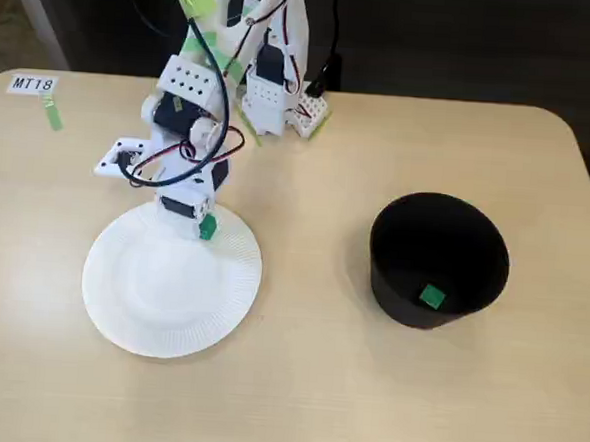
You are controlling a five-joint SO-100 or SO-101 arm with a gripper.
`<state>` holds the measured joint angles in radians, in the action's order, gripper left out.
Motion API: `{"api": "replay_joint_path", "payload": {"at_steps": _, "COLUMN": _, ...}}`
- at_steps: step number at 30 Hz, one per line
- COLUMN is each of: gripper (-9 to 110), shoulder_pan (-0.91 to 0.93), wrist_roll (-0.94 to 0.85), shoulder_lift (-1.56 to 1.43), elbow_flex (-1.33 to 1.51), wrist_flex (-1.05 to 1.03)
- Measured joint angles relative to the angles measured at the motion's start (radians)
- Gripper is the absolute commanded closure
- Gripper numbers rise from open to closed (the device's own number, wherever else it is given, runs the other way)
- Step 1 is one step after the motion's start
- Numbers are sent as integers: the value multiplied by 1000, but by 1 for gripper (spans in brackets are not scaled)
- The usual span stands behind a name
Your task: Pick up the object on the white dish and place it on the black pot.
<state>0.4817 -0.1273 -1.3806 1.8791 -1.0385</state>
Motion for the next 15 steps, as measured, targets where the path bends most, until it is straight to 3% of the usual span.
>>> {"api": "replay_joint_path", "payload": {"at_steps": 8, "gripper": 101, "shoulder_pan": -12, "wrist_roll": 98, "shoulder_lift": -245, "elbow_flex": 2, "wrist_flex": 43}}
{"api": "replay_joint_path", "payload": {"at_steps": 15, "gripper": 101, "shoulder_pan": -156, "wrist_roll": 206, "shoulder_lift": -503, "elbow_flex": 2, "wrist_flex": 161}}
